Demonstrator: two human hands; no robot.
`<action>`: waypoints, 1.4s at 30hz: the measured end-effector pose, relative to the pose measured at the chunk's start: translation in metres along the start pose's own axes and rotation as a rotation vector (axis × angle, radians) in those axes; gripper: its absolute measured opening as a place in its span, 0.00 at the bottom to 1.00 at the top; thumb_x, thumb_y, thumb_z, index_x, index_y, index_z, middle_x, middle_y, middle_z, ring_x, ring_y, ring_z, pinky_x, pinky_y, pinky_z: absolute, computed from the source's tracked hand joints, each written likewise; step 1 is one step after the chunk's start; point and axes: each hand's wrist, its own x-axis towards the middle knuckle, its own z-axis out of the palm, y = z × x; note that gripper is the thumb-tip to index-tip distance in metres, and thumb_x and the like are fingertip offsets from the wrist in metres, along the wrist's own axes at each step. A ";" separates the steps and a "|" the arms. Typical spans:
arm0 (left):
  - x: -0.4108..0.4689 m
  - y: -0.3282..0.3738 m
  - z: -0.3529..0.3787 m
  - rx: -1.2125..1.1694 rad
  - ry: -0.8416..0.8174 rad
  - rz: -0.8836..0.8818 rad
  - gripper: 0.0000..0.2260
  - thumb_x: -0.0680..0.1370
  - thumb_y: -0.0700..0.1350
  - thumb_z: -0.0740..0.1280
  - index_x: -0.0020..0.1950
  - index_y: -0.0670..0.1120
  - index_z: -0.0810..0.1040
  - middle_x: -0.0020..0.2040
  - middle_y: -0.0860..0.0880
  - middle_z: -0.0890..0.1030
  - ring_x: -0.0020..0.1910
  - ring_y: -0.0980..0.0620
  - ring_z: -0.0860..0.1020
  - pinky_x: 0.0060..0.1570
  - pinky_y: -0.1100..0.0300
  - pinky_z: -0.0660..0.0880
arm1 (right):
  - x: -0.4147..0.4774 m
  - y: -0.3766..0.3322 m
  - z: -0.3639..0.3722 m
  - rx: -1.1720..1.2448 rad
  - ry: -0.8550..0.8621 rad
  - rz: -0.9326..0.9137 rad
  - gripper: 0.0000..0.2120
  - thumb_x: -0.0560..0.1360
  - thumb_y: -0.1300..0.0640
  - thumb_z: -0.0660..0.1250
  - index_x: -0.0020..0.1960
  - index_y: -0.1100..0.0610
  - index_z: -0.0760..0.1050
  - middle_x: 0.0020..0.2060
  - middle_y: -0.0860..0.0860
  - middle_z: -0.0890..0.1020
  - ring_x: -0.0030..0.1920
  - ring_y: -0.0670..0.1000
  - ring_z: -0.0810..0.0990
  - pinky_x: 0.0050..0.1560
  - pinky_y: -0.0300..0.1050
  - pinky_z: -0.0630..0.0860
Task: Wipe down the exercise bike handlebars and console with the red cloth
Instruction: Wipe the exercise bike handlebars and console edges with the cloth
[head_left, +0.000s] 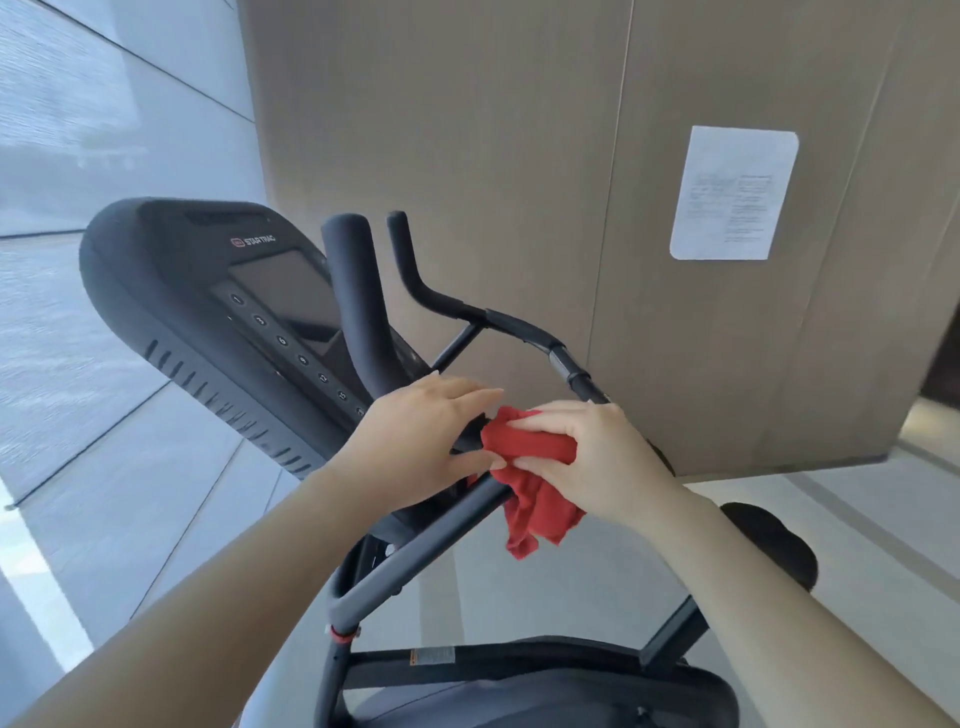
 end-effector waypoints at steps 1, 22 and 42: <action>-0.002 -0.001 0.002 0.003 -0.013 0.018 0.29 0.71 0.67 0.59 0.67 0.54 0.70 0.61 0.55 0.77 0.60 0.51 0.75 0.56 0.51 0.75 | -0.005 0.002 0.000 -0.014 0.009 -0.012 0.11 0.70 0.55 0.72 0.51 0.46 0.82 0.49 0.43 0.83 0.47 0.40 0.79 0.49 0.31 0.73; -0.013 -0.047 -0.013 0.198 0.310 0.224 0.17 0.59 0.47 0.81 0.46 0.48 0.84 0.42 0.50 0.83 0.40 0.48 0.82 0.50 0.44 0.76 | 0.033 -0.012 0.009 0.143 0.017 0.223 0.09 0.71 0.58 0.71 0.50 0.48 0.82 0.42 0.43 0.85 0.43 0.38 0.81 0.47 0.34 0.76; -0.019 -0.027 -0.015 0.269 0.199 -0.035 0.16 0.65 0.48 0.78 0.50 0.51 0.82 0.48 0.52 0.81 0.47 0.49 0.81 0.60 0.50 0.69 | 0.049 0.016 -0.023 0.364 -0.099 -0.026 0.11 0.68 0.60 0.74 0.49 0.50 0.82 0.44 0.43 0.85 0.46 0.40 0.82 0.50 0.34 0.75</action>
